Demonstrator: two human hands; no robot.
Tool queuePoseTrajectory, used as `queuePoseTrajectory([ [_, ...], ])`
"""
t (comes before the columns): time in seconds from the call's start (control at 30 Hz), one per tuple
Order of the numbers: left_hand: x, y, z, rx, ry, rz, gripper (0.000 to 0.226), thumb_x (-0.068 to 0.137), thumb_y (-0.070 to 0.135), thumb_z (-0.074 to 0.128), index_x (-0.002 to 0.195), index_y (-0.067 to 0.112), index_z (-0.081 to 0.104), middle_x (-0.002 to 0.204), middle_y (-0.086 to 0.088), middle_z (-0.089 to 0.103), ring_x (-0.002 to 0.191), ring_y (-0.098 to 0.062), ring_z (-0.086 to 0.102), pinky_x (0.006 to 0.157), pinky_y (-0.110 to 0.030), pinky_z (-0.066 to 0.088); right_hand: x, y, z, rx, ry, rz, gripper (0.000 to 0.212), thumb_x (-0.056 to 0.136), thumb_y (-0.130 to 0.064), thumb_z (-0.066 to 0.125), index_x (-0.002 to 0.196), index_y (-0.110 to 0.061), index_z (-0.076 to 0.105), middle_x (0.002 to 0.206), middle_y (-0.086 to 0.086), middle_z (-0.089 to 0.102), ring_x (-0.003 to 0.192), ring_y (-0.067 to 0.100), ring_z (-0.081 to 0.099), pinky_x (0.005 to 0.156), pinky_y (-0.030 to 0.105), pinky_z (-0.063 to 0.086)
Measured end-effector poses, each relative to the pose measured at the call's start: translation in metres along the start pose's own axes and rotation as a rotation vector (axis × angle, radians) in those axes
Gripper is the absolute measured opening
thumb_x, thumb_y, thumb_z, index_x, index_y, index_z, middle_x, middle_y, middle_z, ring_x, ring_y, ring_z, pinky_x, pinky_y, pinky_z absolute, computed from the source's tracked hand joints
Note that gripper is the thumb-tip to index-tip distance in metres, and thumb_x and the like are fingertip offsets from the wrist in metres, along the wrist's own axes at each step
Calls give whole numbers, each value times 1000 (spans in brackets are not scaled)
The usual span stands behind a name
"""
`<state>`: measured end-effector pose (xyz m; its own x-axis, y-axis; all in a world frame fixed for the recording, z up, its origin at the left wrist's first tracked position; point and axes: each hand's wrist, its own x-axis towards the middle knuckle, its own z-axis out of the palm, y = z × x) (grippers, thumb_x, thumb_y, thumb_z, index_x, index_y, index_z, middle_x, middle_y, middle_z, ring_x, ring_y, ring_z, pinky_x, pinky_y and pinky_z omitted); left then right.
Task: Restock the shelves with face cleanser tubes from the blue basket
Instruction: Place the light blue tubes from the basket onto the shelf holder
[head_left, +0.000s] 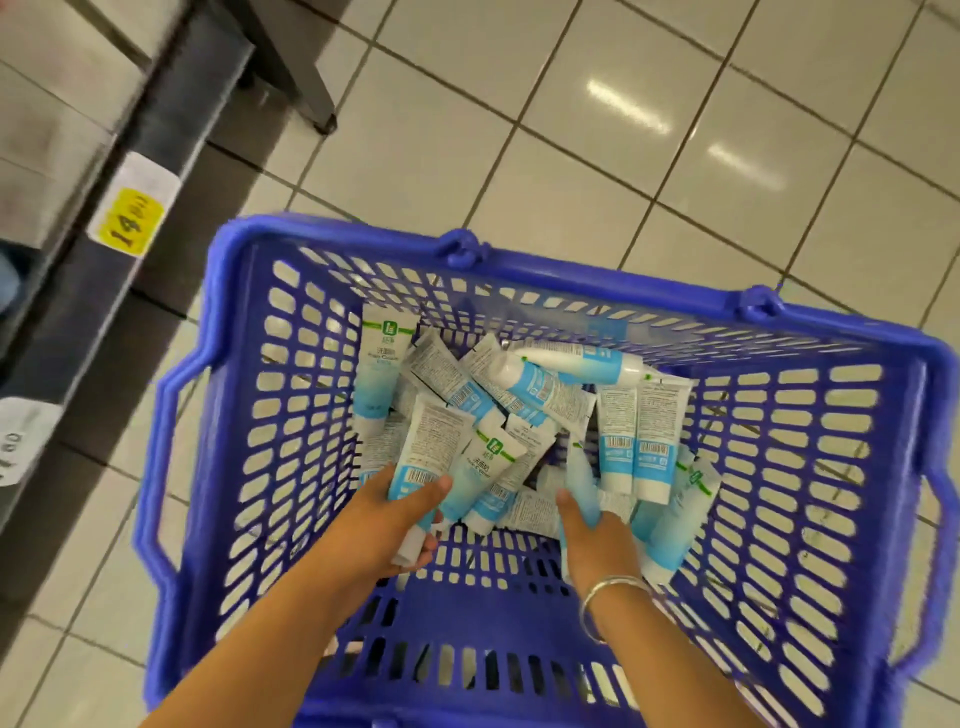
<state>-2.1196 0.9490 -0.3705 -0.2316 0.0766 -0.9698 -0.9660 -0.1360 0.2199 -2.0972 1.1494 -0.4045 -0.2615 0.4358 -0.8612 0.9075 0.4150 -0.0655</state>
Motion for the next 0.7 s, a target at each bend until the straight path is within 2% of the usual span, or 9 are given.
queuePoseTrajectory([
  [0.07,-22,0,2,-68,-7,-17,29,78,29,69,102,18,56,56,4,62,45,-9,55,44,-21,46,-23,4,-6,97,18,-36,44,86,-51,52,81,-7,52,56,2,50,49,15,49,46,28,40],
  [0.17,-59,12,0,-144,-27,15,42,62,31,74,97,16,57,56,2,62,44,-11,54,42,-20,45,-63,-8,-19,434,-4,-102,23,84,-25,65,88,-10,48,62,4,53,43,14,54,37,27,46],
  [0.23,-83,30,-1,-158,-41,64,46,54,33,74,94,17,58,59,0,64,43,-13,54,42,-21,45,-89,-24,-34,555,-39,-179,27,79,-9,70,85,-15,44,67,6,56,37,8,55,35,22,46],
  [0.33,-127,57,-1,-161,-32,148,33,63,28,72,91,18,58,61,-2,65,42,-14,55,39,-20,45,-136,-52,-64,600,-36,-327,34,76,2,70,83,-18,42,67,3,56,35,1,51,36,16,44],
  [0.4,-164,72,-5,-161,-31,200,24,70,23,69,89,16,57,59,-3,65,38,-13,52,36,-18,41,-177,-70,-80,645,-65,-411,28,78,0,69,84,-17,47,66,4,56,36,1,51,36,16,43],
  [0.47,-203,88,-12,-163,-27,257,15,75,22,67,84,17,56,55,-1,63,36,-11,50,36,-17,40,-221,-88,-94,691,-87,-493,15,82,-11,65,87,-18,53,68,5,57,39,4,52,38,17,44],
  [0.53,-246,108,-19,-183,-33,304,15,74,31,64,79,19,57,53,0,63,36,-11,50,38,-17,39,-265,-108,-109,746,-85,-545,3,88,-21,57,88,-19,54,69,3,56,44,4,53,39,19,45],
  [0.6,-292,123,-29,-217,-72,322,33,72,48,55,78,17,63,56,-2,64,36,-12,52,39,-18,40,-310,-121,-121,787,-86,-583,7,91,-26,51,88,-21,55,72,6,56,51,7,56,43,21,47],
  [0.7,-361,129,-46,-304,-93,309,59,78,59,40,64,13,73,57,-6,65,37,-14,54,38,-18,44,-384,-125,-130,759,-104,-635,4,85,-27,58,89,-26,57,91,16,60,74,26,60,63,37,53],
])
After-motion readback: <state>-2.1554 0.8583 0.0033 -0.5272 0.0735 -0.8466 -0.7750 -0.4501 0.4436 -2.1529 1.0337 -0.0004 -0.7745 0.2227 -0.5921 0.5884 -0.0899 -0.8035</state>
